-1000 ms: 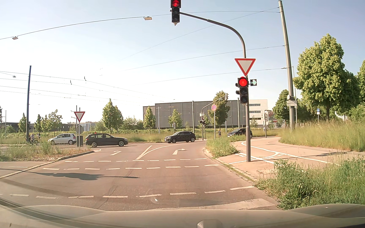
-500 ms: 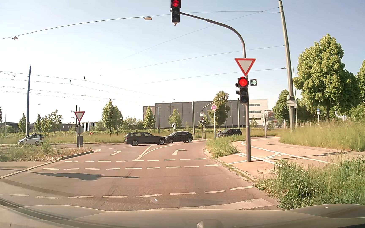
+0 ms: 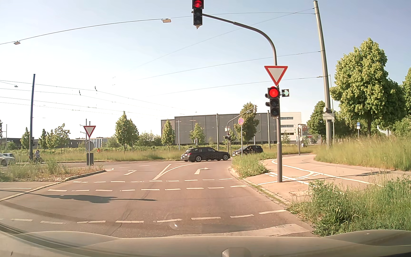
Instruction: Follow the waypoints while adhering to traffic rules and regulations
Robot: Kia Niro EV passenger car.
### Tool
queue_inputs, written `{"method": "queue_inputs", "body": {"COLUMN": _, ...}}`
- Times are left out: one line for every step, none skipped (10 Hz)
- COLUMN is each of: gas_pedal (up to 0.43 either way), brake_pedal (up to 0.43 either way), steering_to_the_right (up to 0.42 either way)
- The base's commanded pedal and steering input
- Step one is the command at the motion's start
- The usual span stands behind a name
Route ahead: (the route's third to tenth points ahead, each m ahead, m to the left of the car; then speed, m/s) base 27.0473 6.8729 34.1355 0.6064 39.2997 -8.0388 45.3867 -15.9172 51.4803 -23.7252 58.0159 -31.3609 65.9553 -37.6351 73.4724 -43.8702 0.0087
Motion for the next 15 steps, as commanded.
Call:
{"method": "queue_inputs", "body": {"gas_pedal": 0.000, "brake_pedal": 0.329, "steering_to_the_right": -0.042}}
{"method": "queue_inputs", "body": {"gas_pedal": 0.000, "brake_pedal": 0.329, "steering_to_the_right": -0.042}}
{"method": "queue_inputs", "body": {"gas_pedal": 0.000, "brake_pedal": 0.299, "steering_to_the_right": -0.042}}
{"method": "queue_inputs", "body": {"gas_pedal": 0.000, "brake_pedal": 0.262, "steering_to_the_right": -0.042}}
{"method": "queue_inputs", "body": {"gas_pedal": 0.000, "brake_pedal": 0.189, "steering_to_the_right": -0.042}}
{"method": "queue_inputs", "body": {"gas_pedal": 0.000, "brake_pedal": 0.030, "steering_to_the_right": -0.045}}
{"method": "queue_inputs", "body": {"gas_pedal": 0.000, "brake_pedal": 0.018, "steering_to_the_right": -0.045}}
{"method": "queue_inputs", "body": {"gas_pedal": 0.000, "brake_pedal": 0.018, "steering_to_the_right": -0.045}}
{"method": "queue_inputs", "body": {"gas_pedal": 0.000, "brake_pedal": 0.018, "steering_to_the_right": -0.045}}
{"method": "queue_inputs", "body": {"gas_pedal": 0.000, "brake_pedal": 0.030, "steering_to_the_right": -0.046}}
{"method": "queue_inputs", "body": {"gas_pedal": 0.000, "brake_pedal": 0.030, "steering_to_the_right": -0.046}}
{"method": "queue_inputs", "body": {"gas_pedal": 0.000, "brake_pedal": 0.000, "steering_to_the_right": -0.046}}
{"method": "queue_inputs", "body": {"gas_pedal": 0.000, "brake_pedal": 0.000, "steering_to_the_right": -0.047}}
{"method": "queue_inputs", "body": {"gas_pedal": 0.000, "brake_pedal": 0.000, "steering_to_the_right": -0.053}}
{"method": "queue_inputs", "body": {"gas_pedal": 0.000, "brake_pedal": 0.000, "steering_to_the_right": -0.061}}
